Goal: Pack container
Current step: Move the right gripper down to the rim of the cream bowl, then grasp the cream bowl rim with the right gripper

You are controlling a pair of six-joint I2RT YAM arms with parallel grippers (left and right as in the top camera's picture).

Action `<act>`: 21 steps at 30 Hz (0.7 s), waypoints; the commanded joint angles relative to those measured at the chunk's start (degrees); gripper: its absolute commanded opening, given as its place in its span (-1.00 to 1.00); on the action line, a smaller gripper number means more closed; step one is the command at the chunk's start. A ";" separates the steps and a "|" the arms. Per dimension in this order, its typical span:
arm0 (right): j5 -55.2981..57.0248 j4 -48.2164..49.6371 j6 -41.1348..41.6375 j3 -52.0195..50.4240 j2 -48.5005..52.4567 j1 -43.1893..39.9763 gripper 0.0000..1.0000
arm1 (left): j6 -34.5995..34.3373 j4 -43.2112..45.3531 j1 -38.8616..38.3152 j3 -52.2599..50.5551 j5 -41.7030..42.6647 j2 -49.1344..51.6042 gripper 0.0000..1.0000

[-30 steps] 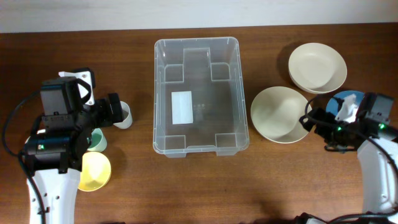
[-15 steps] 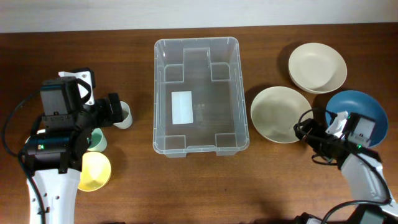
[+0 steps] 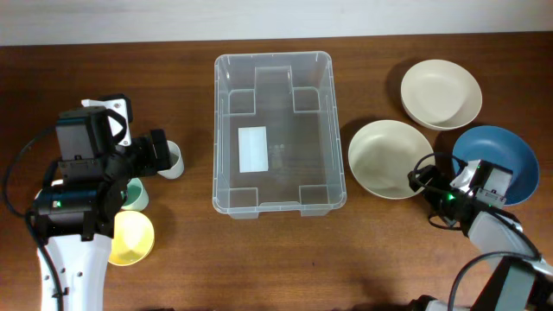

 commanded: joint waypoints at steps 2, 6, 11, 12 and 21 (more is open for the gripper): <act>1.33 -0.96 0.74 -1.42 5.70 -0.28 0.93 | -0.55 -0.04 0.04 1.05 0.83 0.15 0.99; 1.14 -0.90 0.74 -1.42 6.58 -0.28 0.82 | -0.55 -0.02 0.04 1.05 0.83 0.15 0.99; 0.31 -0.92 0.72 -1.40 6.56 -0.28 0.53 | -0.55 -0.02 0.04 1.05 0.83 0.15 0.99; 0.00 -0.92 0.72 -1.40 6.56 -0.28 0.48 | -0.55 0.00 0.04 1.05 0.83 0.15 0.99; -0.35 -1.25 0.70 -1.42 6.56 -0.28 0.22 | -0.55 -0.04 0.04 1.05 0.83 0.15 0.99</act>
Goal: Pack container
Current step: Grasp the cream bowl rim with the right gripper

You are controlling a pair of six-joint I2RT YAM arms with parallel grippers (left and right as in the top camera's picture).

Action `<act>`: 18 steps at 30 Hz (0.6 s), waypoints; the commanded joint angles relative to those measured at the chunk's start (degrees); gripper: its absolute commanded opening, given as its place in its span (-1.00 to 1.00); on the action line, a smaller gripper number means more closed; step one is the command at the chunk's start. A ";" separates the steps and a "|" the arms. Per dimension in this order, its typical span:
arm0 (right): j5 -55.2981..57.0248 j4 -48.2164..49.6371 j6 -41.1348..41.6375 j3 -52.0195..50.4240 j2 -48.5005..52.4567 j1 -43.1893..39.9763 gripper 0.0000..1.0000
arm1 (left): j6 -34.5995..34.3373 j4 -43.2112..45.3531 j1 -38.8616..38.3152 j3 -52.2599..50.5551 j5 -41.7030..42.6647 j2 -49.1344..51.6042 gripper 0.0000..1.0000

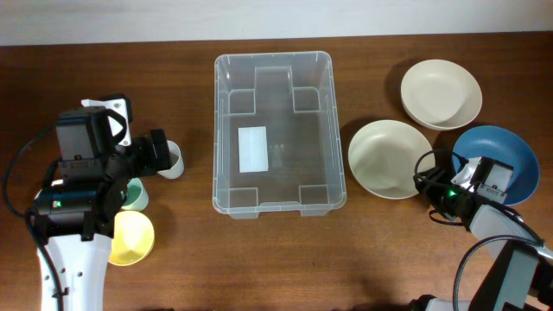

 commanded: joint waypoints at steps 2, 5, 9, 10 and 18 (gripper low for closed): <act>0.13 -2.32 0.72 -2.89 2.86 0.07 0.16 | -0.52 -0.04 0.04 1.05 0.83 0.15 0.99; 0.13 -2.69 0.72 -2.89 2.86 0.07 0.07 | -0.52 -0.04 0.04 1.05 0.83 0.15 0.99; 0.15 -2.91 0.72 -2.89 2.86 0.07 -0.14 | -0.52 -0.04 0.04 1.05 0.83 0.15 0.99; 0.13 -2.91 0.72 -2.89 2.86 0.07 -0.17 | -0.52 -0.04 0.04 1.05 0.83 0.15 0.99; 0.15 -3.32 0.72 -2.89 2.86 0.07 -0.29 | -0.52 -0.04 0.02 1.05 0.83 0.15 0.99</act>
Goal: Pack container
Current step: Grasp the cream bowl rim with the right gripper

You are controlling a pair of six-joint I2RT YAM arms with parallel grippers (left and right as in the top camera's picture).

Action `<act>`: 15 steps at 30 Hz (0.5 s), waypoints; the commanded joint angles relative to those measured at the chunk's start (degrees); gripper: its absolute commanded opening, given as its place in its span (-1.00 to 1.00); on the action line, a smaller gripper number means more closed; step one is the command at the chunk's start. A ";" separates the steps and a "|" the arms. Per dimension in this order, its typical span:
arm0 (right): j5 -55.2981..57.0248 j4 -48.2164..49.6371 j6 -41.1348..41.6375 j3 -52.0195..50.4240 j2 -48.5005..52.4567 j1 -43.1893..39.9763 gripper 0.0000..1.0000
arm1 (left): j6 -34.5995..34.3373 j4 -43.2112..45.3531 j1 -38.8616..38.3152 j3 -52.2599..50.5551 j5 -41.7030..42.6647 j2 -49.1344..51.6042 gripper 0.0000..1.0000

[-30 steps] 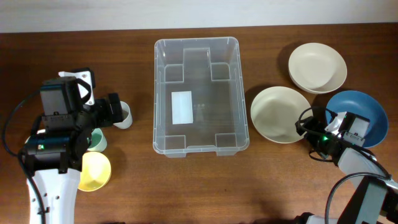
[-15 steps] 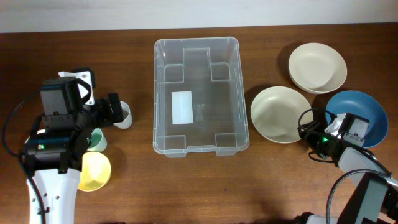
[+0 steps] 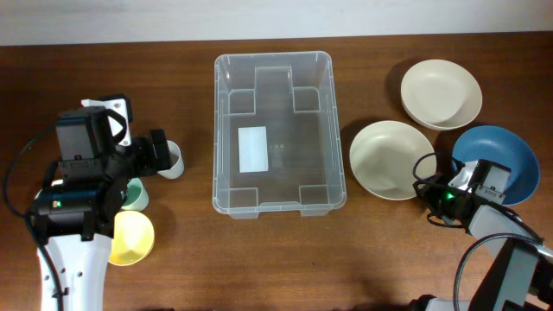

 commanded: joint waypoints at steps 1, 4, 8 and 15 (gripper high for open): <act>1.40 -1.77 0.44 -2.43 2.45 0.07 -0.28 | -0.55 -0.04 0.04 1.05 0.83 0.15 0.99; 1.40 -1.79 0.44 -2.43 2.45 0.07 -0.29 | -0.55 -0.04 0.04 1.05 0.83 0.15 0.99; 1.40 -1.95 0.44 -2.43 2.45 0.07 -0.49 | -0.55 -0.04 0.04 1.05 0.83 0.15 0.99; 1.38 -1.95 0.46 -2.43 2.45 0.07 -0.49 | -0.55 -0.04 0.04 1.05 0.83 0.15 0.99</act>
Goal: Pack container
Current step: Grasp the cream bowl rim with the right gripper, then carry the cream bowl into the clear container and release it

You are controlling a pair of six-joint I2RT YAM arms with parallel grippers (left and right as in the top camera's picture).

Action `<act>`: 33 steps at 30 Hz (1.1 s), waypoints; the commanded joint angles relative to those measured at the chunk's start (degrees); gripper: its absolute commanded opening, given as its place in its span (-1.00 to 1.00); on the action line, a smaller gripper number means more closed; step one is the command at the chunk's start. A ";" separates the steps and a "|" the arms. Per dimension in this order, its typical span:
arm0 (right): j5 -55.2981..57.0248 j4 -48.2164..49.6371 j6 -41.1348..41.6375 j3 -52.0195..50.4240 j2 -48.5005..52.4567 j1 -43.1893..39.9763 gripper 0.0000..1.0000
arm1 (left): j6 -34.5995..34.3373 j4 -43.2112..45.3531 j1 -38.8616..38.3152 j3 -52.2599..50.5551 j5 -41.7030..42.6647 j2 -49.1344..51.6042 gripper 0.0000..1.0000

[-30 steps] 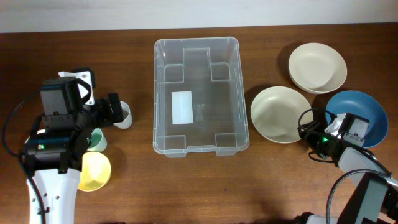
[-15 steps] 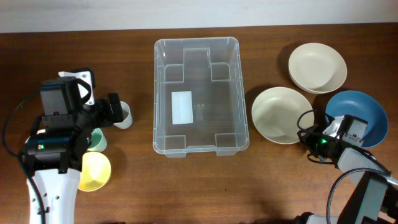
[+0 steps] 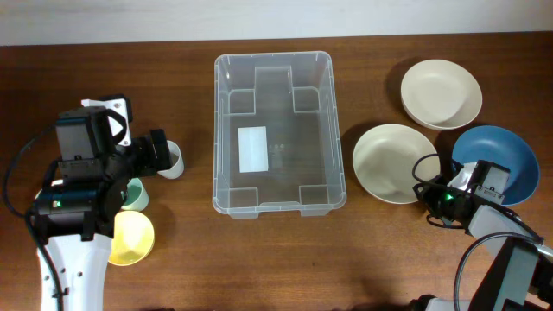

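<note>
An empty clear plastic container stands in the middle of the table. To its right lie a cream bowl, a second cream bowl behind it and a blue bowl. My right gripper sits at the near cream bowl's right front rim and appears shut on it. To the container's left stand a white cup, a green cup and a yellow cup. My left gripper rests against the white cup's left side, and its jaws are hidden from above.
The left arm's body covers part of the green cup. The right arm's cables loop over the gap between the near cream bowl and the blue bowl. Bare wood surrounds the container.
The near cream bowl has shifted a little to the right, away from the container, with my right gripper at its rim. The left arm has not moved.
My right gripper was at the near cream bowl's right rim from the oldest moment. From one moment to the other the bowl stood slightly further right and the gripper slightly lower. The left arm stayed beside the white cup throughout.
</note>
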 commanded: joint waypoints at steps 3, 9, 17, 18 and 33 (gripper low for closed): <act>1.62 -1.36 0.31 -2.29 2.23 0.04 -0.50 | -0.55 -0.04 0.04 1.05 0.81 0.15 0.99; 1.64 -1.31 0.31 -2.29 2.23 0.04 -0.92 | -0.55 -0.02 0.04 1.05 0.81 0.15 0.99; 1.62 -0.94 0.31 -2.29 2.23 0.07 -0.92 | -0.55 0.00 0.04 1.05 0.81 0.15 0.99; 1.57 -0.92 0.33 -2.27 2.23 0.04 -0.92 | -0.55 0.00 0.04 1.05 0.79 0.15 0.99; -0.92 -12.90 -1.51 14.51 -6.93 0.09 -0.92 | -0.55 0.00 0.04 1.05 0.79 0.15 0.99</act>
